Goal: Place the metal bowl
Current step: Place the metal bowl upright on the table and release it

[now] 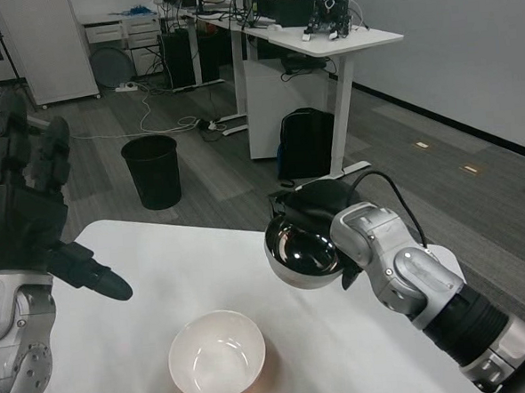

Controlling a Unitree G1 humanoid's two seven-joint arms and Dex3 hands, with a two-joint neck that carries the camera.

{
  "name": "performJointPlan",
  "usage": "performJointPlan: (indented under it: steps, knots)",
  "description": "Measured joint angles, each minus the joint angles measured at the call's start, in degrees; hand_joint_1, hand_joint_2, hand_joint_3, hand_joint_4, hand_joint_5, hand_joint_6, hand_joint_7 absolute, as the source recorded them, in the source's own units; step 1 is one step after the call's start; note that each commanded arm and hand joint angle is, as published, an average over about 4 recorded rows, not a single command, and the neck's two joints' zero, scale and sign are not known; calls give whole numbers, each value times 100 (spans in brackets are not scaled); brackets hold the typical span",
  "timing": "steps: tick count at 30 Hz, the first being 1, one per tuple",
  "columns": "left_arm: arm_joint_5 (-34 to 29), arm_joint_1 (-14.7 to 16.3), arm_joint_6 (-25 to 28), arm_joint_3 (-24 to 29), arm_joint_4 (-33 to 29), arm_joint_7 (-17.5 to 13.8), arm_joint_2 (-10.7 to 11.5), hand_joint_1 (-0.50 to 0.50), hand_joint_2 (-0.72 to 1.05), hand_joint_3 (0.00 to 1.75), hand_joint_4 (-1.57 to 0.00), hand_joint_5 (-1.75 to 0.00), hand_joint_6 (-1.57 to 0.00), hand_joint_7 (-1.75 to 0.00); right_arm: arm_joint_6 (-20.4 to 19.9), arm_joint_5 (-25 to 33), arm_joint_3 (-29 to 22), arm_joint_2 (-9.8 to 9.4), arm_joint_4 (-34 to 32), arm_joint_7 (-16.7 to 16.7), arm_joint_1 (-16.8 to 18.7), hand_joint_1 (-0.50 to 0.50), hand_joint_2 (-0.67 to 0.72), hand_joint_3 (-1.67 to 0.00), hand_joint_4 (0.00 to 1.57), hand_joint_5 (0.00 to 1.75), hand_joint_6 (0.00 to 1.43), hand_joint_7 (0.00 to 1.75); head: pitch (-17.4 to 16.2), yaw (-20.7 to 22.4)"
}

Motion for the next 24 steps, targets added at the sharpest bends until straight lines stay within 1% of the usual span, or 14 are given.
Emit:
performJointPlan:
  steps: [3, 6, 9, 14, 16, 18, 20, 22, 24]
  knots:
    - [0, -1, -1, -11, 25, 0, -38, -50, -64, 0, 0, -10, 0, 0, -63, -17, 52, 40, 249, -151, 142, -29, -41, -159, 117, 165, 94, 145, -51, -43]
    - [0, -2, -2, -22, 58, 0, -63, -50, -68, 0, 0, -10, 0, 0, -117, -22, 54, 149, 411, -279, 282, -29, -45, -159, 116, 165, 88, 147, -35, -97]
    - [-1, -6, -4, -25, 113, 0, -73, -50, -66, 0, 0, -10, 0, 0, -134, -32, 51, 243, 462, -356, 360, -29, -48, -159, 111, 165, 80, 147, -14, -153]
    - [-46, -26, -11, -65, 227, 0, -90, -50, -64, 0, 0, -10, 0, 0, -136, -78, 41, 310, 559, -482, 508, -30, -48, -159, 105, 165, 56, 154, -44, -201]
    - [-84, -35, -15, -78, 253, 0, -90, -50, -64, 0, 0, -10, 0, 0, -134, -135, 37, 351, 584, -509, 579, -32, -48, -159, 100, 165, 44, 157, -61, -211]
    - [-99, -51, -45, -89, 283, 0, -90, -50, -64, 0, 0, -10, 0, 0, -132, -182, 22, 394, 588, -563, 630, -33, -48, -155, 96, 170, 31, 161, -77, -220]
    - [-100, -65, -91, -98, 318, 0, -91, -50, -64, 0, 0, -10, 0, 0, -130, -219, -17, 420, 588, -627, 667, -34, -48, -155, 88, 175, 23, 161, -92, -218]
    - [-105, -69, -114, -100, 357, 0, -91, -50, -64, 0, 0, -10, 0, 0, -124, -244, -68, 438, 589, -653, 701, -36, -48, -159, 81, 175, 16, 161, -108, -210]
    - [-108, -70, -123, -101, 393, 0, -91, -50, -64, 0, 0, -10, 0, 0, -113, -261, -100, 457, 598, -657, 733, -38, -46, -159, 76, 172, 14, 161, -126, -199]
